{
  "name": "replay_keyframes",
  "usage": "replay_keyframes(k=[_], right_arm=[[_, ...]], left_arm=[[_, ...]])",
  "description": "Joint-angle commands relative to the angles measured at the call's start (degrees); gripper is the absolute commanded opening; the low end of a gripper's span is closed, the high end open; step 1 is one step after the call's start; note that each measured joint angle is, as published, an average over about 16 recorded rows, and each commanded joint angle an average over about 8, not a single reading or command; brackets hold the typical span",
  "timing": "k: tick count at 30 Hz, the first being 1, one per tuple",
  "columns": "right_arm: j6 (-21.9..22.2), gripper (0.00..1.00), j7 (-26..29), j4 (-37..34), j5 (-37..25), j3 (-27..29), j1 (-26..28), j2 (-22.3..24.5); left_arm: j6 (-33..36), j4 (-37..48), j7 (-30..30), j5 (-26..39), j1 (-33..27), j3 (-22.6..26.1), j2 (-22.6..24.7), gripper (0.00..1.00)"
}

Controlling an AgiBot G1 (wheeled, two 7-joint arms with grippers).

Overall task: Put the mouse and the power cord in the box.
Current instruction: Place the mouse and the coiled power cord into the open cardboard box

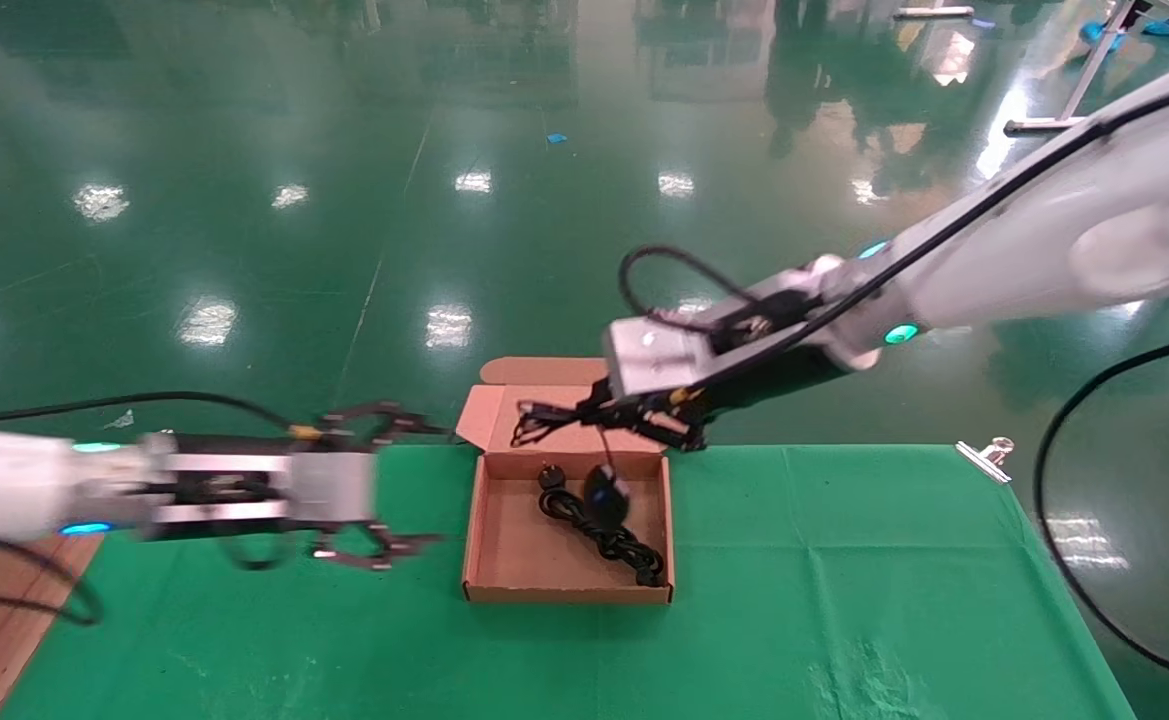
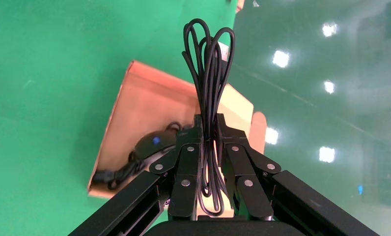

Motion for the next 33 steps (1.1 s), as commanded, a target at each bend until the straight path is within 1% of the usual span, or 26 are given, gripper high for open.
replay_keyframes(k=[1,3,5,9,12,16,20,23,24,31,32,33], right_arm=[[0.7,0.0,1.5,3.1,0.3,-0.3,-1.7,-0.4],[3.0,0.0,3.7,7.2,1.4,-1.9,-3.8,-0.5],[6.3,0.0,5.8,11.1,2.7,-3.8,-5.9,-0.6],[15.2,0.0,9.5,18.2,5.7,-8.7,-10.3,-0.7],[21.8,0.0,11.8,21.8,7.6,-13.1,-13.0,-0.6],[27.7,0.0,14.7,24.0,9.5,-19.0,-15.5,-0.5],[31.2,0.0,16.6,23.6,10.6,-24.0,-16.8,-0.4],[33.3,0.0,17.3,22.3,11.2,-26.8,-17.2,-0.2],[33.8,0.06,17.5,21.8,11.3,-27.5,-17.3,-0.2],[36.3,0.93,17.9,19.7,12.8,-30.1,-17.8,-0.2],[36.5,1.0,17.9,19.7,13.0,-30.3,-17.9,-0.2],[36.7,1.0,18.0,19.5,13.1,-30.4,-17.9,-0.2]], left_arm=[[1.9,-0.9,-0.1,-1.1,0.3,-0.7,-3.4,1.0],[2.6,-2.0,-0.3,-1.9,1.2,-1.1,-5.8,1.0],[2.9,-2.9,-0.5,-2.6,2.2,-1.5,-8.0,1.0],[2.9,-4.2,-0.5,-3.8,4.4,-2.2,-11.3,1.0],[2.3,-4.5,-0.4,-4.3,5.8,-2.5,-12.8,1.0],[2.0,-4.1,-0.1,-5.4,7.2,-3.0,-13.8,1.0],[2.3,-3.6,0.2,-6.3,7.9,-3.4,-14.0,1.0],[2.4,-3.4,0.5,-6.4,7.9,-3.5,-13.9,1.0],[2.5,-3.3,0.6,-6.5,7.9,-3.5,-13.9,1.0],[2.7,-3.1,0.7,-6.8,8.0,-3.6,-14.2,1.0],[2.7,-3.1,0.7,-6.8,8.0,-3.7,-14.2,1.0],[2.7,-3.1,0.7,-6.8,8.0,-3.7,-14.2,1.0]])
